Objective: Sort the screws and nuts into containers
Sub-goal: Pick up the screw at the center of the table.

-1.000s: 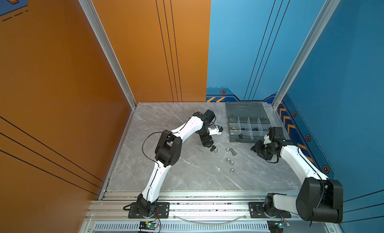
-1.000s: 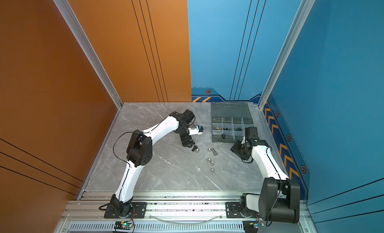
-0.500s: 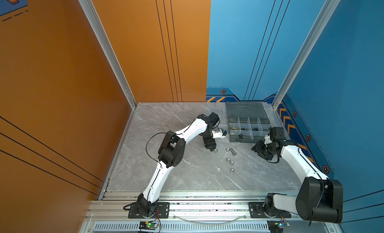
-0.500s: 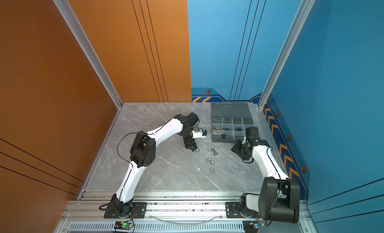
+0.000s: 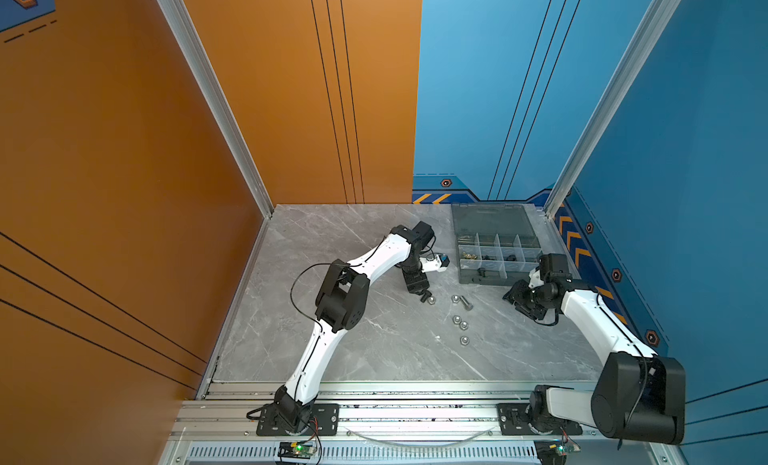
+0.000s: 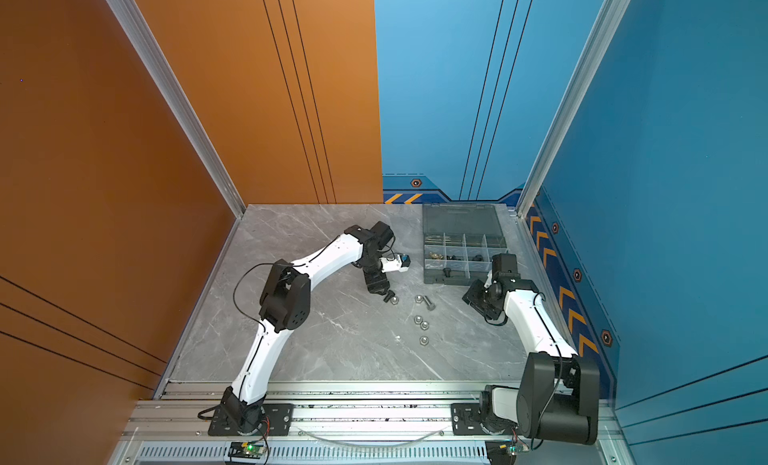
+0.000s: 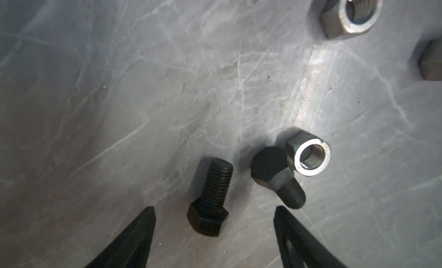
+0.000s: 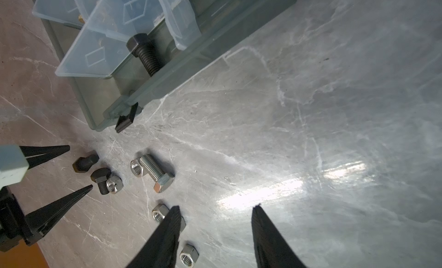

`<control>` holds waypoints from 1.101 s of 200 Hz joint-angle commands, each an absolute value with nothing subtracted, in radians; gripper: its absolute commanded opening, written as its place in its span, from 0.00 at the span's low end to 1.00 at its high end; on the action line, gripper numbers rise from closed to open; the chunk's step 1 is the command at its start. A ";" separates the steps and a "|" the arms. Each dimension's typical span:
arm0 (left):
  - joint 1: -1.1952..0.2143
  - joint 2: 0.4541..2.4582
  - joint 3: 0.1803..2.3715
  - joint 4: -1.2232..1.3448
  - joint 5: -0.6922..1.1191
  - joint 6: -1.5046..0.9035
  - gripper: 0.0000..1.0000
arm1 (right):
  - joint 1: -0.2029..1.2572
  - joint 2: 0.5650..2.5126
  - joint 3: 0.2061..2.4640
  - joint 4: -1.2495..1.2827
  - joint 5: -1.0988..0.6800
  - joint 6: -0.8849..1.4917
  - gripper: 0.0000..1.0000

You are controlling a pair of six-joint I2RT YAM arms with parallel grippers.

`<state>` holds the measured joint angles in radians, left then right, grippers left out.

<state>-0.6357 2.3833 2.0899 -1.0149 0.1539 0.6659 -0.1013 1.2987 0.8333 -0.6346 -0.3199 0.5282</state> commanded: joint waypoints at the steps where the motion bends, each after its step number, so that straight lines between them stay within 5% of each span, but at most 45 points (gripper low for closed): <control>1: -0.633 2.418 2.117 -1.041 0.178 0.680 0.79 | -0.109 1.311 0.831 -0.626 -0.334 0.517 0.51; 93: -0.636 2.430 2.112 -1.042 0.166 0.686 0.67 | -0.112 1.323 0.839 -0.627 -0.332 0.514 0.51; 132: -0.641 2.421 2.101 -1.040 0.159 0.682 0.49 | -0.112 1.316 0.838 -0.630 -0.330 0.513 0.51; 185: -0.638 2.415 2.105 -1.041 0.158 0.660 0.10 | -0.114 1.295 0.838 -0.640 -0.328 0.517 0.51; 220: -0.622 2.408 2.142 -1.040 0.136 0.621 0.00 | -0.117 1.272 0.842 -0.653 -0.329 0.518 0.51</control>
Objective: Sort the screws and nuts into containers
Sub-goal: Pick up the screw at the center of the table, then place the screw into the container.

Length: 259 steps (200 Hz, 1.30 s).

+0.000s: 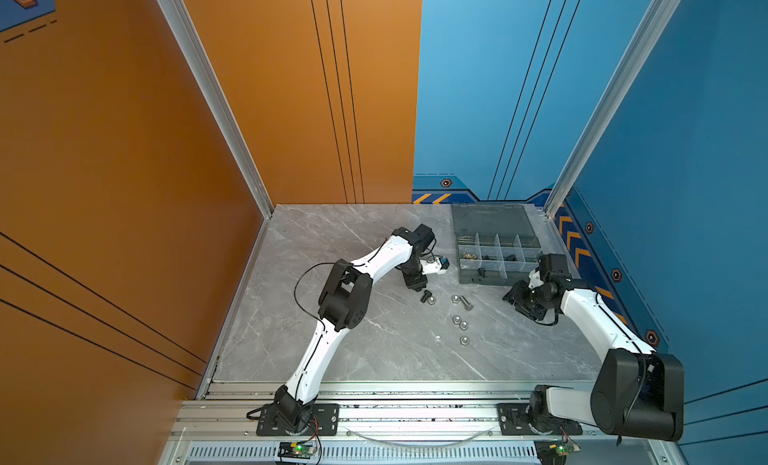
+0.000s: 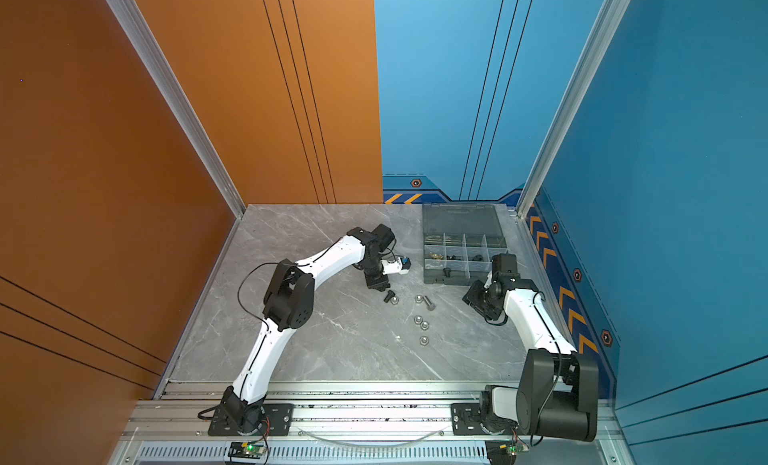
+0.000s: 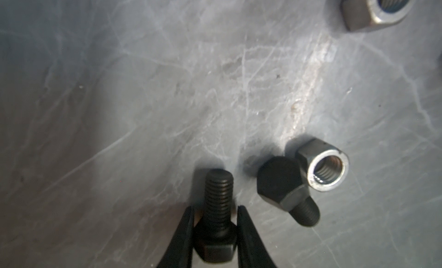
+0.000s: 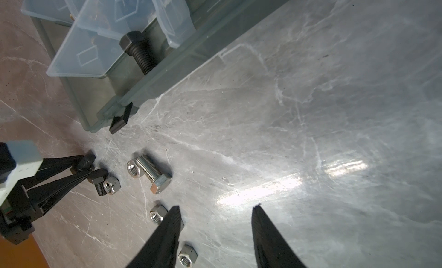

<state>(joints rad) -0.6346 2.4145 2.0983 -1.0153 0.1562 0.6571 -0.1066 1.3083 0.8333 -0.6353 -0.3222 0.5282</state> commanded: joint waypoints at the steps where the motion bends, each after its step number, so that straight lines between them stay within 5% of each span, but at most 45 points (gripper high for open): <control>1: -0.622 2.407 2.143 -1.040 0.137 0.618 0.00 | -0.117 1.270 0.842 -0.654 -0.330 0.518 0.51; 100: -0.617 2.449 2.532 -0.786 0.561 0.234 0.00 | -0.169 1.198 0.844 -0.675 -0.334 0.522 0.51; 159: -0.720 2.488 2.378 -0.411 0.532 -0.032 0.00 | -0.192 1.180 0.830 -0.675 -0.341 0.518 0.51; 259: -0.753 2.572 2.375 -0.331 0.446 -0.189 0.00 | -0.198 1.177 0.814 -0.668 -0.350 0.514 0.51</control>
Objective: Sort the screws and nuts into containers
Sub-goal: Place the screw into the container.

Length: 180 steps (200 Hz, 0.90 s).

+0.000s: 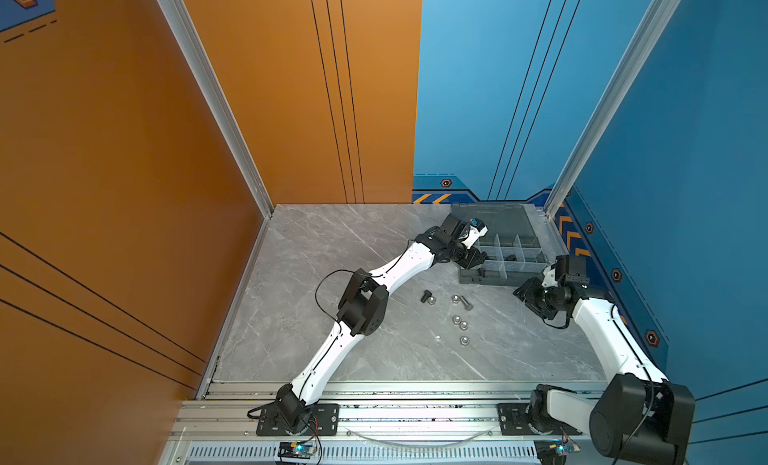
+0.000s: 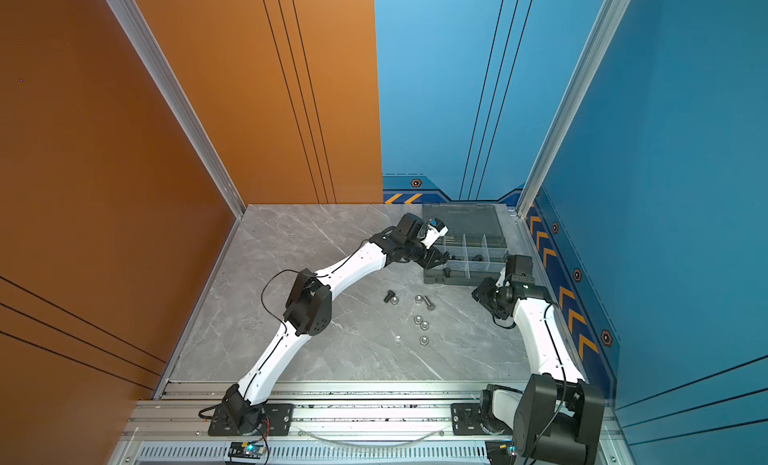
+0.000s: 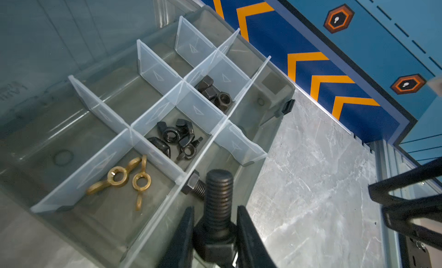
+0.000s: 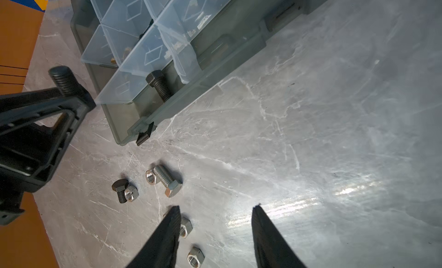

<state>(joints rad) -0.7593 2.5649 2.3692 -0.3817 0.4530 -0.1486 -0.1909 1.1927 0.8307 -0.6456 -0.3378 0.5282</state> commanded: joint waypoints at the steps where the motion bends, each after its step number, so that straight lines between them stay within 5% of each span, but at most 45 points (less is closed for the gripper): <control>1: -0.753 2.573 2.375 -0.330 0.447 -0.191 0.00 | -0.198 1.178 0.814 -0.669 -0.350 0.514 0.51; 104: -0.757 2.577 2.328 -0.350 0.471 -0.212 0.01 | -0.199 1.177 0.814 -0.667 -0.356 0.507 0.51; 180: -0.766 2.556 2.272 -0.359 0.467 -0.190 0.13 | -0.200 1.179 0.812 -0.667 -0.360 0.505 0.51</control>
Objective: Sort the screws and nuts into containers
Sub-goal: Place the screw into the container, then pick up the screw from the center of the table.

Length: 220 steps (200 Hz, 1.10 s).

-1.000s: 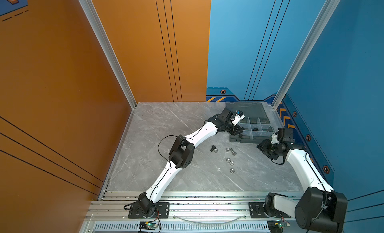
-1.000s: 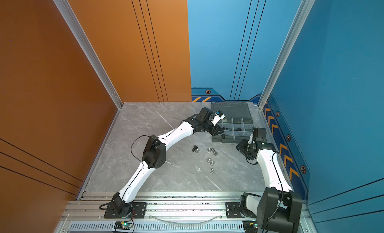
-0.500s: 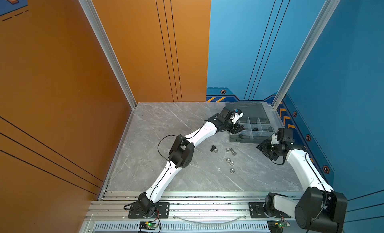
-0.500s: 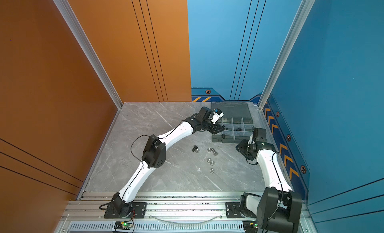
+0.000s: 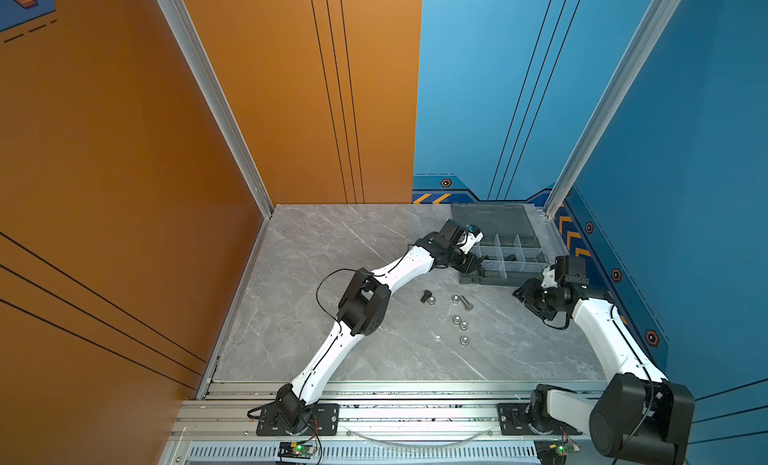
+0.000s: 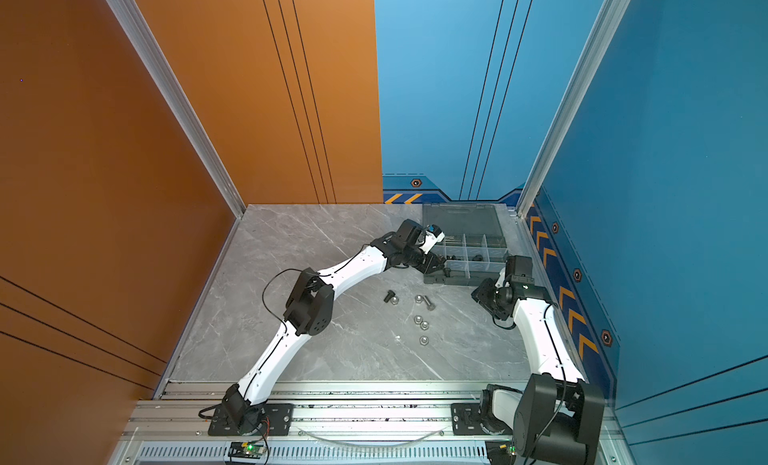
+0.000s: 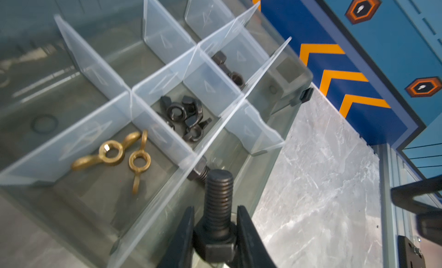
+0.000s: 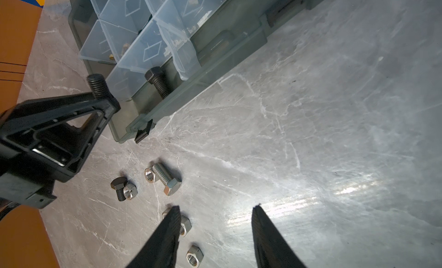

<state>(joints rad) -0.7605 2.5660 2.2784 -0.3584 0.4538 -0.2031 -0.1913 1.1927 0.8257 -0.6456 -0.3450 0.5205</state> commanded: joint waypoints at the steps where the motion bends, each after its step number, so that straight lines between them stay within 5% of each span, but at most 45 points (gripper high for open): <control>1: -0.766 2.556 2.272 -0.360 0.468 -0.189 0.13 | -0.200 1.179 0.813 -0.666 -0.360 0.505 0.51; 61: -0.773 2.537 2.255 -0.361 0.457 -0.172 0.49 | -0.201 1.176 0.815 -0.669 -0.362 0.502 0.51; 136: -0.745 2.294 2.120 -0.360 0.471 -0.138 0.64 | -0.180 1.208 0.861 -0.681 -0.377 0.494 0.51; 213: -0.542 1.896 1.669 -0.330 0.482 -0.370 0.85 | 0.221 1.334 1.020 -0.649 -0.110 0.750 0.52; 220: -0.524 1.862 1.610 -0.324 0.476 -0.393 0.95 | 0.258 1.355 1.030 -0.634 -0.093 0.783 0.52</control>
<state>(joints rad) -0.5816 1.9144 1.7847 -0.3107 0.4801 -0.2695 0.1528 1.3037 0.9806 -0.6491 -0.2222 0.6434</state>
